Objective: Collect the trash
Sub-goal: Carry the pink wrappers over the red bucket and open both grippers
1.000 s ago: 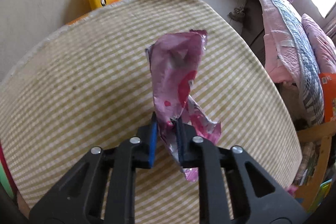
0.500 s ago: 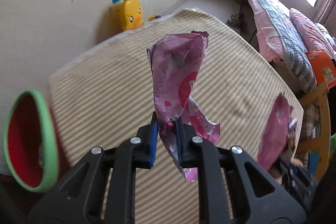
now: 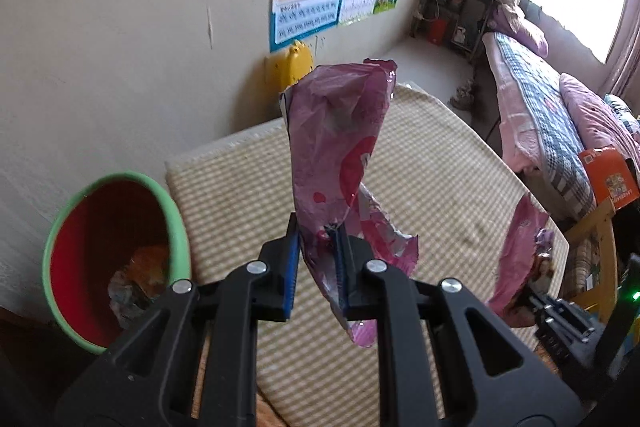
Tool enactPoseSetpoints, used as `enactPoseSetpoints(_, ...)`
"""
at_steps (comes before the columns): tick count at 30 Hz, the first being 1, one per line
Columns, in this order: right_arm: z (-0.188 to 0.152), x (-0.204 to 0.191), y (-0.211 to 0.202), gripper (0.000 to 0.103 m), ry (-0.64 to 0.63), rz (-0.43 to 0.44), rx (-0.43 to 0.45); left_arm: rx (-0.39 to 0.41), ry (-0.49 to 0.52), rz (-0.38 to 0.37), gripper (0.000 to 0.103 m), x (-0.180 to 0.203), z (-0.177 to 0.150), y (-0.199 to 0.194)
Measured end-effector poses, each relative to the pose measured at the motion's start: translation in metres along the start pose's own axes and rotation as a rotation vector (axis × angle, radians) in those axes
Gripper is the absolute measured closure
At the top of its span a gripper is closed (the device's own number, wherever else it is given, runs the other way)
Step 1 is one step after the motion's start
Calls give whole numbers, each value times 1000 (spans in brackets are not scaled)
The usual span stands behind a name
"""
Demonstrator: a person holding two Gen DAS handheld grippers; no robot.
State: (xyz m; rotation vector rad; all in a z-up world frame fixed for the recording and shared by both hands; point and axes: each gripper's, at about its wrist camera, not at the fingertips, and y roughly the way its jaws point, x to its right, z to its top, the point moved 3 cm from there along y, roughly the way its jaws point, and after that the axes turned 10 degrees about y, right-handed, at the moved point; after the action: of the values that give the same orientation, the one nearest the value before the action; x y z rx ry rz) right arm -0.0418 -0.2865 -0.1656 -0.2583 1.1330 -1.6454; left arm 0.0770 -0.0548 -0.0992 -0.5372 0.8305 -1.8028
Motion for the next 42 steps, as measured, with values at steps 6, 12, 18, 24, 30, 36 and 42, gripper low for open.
enactPoseSetpoints(6, 21, -32, -21, 85, -32, 55, 46, 34, -17, 24, 88, -16, -1, -9)
enactPoseSetpoints(12, 34, -71, -27, 87, -101, 107, 57, 46, -44, 42, 88, -31, -2, -11)
enactPoseSetpoints(18, 23, -58, 9, 51, -81, -2, -84, 17, -77, 55, 88, -53, -12, -7)
enactPoseSetpoints(24, -7, -29, 60, 32, 21, -55, -258, 12, -111, 59, 88, -67, -18, -4)
enactPoseSetpoints(30, -8, -28, 76, 59, 53, -75, -285, 1, -124, 82, 88, -84, -27, -2)
enactPoseSetpoints(36, 14, -91, 57, 72, -35, 97, -225, -28, -184, 172, 88, -128, -41, -2)
enactPoseSetpoints(42, 15, -200, 55, 72, -134, 354, -271, -81, -271, 288, 88, -183, -66, -2)
